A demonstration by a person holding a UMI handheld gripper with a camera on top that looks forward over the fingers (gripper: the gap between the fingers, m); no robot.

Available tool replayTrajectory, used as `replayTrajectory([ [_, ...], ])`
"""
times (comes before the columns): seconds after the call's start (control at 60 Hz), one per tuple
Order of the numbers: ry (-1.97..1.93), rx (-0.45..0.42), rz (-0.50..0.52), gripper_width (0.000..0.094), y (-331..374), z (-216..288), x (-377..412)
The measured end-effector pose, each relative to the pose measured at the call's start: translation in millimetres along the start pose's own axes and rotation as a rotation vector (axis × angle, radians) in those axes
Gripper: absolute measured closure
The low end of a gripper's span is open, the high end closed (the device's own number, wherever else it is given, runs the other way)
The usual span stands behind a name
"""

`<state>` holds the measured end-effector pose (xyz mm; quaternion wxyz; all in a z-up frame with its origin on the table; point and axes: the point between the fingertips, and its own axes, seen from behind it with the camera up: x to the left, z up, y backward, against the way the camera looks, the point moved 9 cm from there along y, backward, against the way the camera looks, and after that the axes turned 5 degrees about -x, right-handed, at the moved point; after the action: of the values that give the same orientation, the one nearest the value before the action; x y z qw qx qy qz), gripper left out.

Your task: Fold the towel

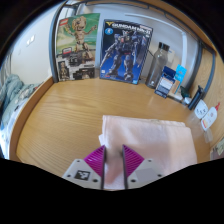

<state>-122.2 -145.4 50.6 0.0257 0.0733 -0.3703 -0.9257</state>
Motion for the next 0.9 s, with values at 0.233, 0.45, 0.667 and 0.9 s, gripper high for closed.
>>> replayTrajectory([
  [0.233,0.043,0.004,0.011,0.0872,2,0,-8],
  [0.45,-0.159,-0.068,0.096,0.0871,43,62,-60],
  [0.667,-0.311,-0.115,0.027,0.0873,71,84,-189],
  [0.9,-0.297,0.022,-0.050,0.0698,33,15,-284],
])
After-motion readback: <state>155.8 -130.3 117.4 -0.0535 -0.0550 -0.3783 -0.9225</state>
